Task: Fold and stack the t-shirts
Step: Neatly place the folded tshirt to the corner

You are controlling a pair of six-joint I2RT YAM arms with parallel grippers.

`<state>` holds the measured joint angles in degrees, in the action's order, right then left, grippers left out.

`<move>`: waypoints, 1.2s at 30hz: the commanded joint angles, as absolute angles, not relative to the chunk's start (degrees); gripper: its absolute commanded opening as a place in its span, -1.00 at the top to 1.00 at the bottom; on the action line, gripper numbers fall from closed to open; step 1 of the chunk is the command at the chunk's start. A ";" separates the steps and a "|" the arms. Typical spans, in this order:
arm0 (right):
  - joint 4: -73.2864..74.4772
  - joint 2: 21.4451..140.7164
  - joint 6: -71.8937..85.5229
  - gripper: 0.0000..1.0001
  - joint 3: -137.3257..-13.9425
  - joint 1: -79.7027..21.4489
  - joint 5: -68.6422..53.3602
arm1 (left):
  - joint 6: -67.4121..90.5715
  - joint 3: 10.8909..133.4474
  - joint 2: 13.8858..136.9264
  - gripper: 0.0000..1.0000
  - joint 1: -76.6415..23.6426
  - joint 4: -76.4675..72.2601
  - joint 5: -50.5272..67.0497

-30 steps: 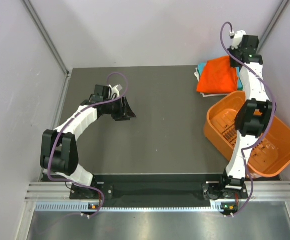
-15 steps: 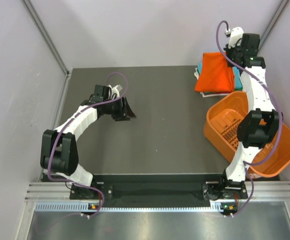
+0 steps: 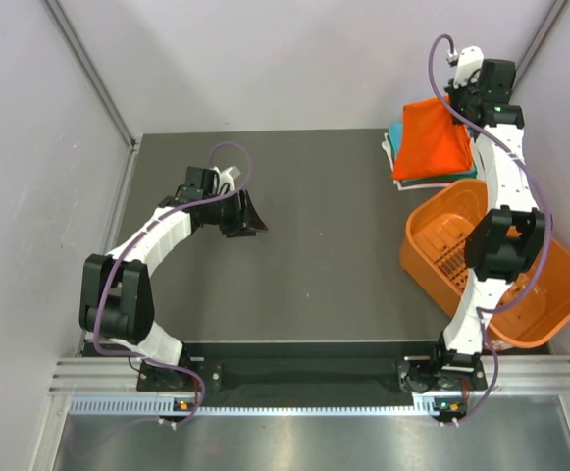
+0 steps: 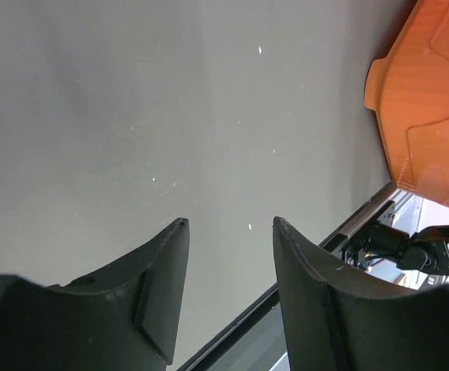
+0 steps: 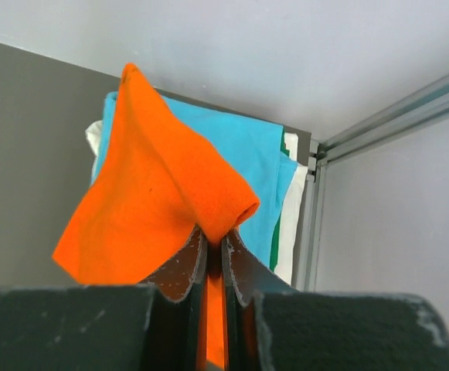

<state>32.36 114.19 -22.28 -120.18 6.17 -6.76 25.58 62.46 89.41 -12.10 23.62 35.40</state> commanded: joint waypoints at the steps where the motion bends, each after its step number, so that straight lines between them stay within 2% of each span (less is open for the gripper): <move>1: 25.93 119.25 -21.62 1.00 -124.36 8.35 -8.17 | 25.23 62.84 89.65 -0.04 -11.78 21.62 36.04; 5: 25.84 125.32 -23.02 1.00 -130.16 9.23 -7.38 | 24.79 63.28 90.44 -0.04 -11.78 22.32 35.16; 14: 17.93 130.96 -22.59 1.00 -133.33 11.16 -7.47 | 24.26 64.16 91.76 -0.04 -11.78 23.03 33.93; 19: 13.19 122.64 -23.64 1.00 -123.42 10.72 -11.77 | 24.26 64.51 92.29 -0.04 -11.78 23.29 33.84; 25: 15.03 110.59 -29.71 1.00 -111.90 6.95 -24.42 | 23.91 64.07 91.23 -0.05 -11.78 23.12 32.96; 29: 15.11 108.10 -30.23 1.00 -107.58 7.38 -28.47 | 23.47 64.42 91.84 -0.05 -11.78 23.64 32.17; 32: 16.68 112.13 -29.53 1.00 -110.73 8.78 -24.72 | 23.55 64.60 92.55 -0.05 -11.78 23.64 32.25; 36: 19.42 121.01 -27.95 1.00 -122.66 10.02 -16.98 | 23.82 64.95 93.51 -0.05 -11.86 23.55 32.52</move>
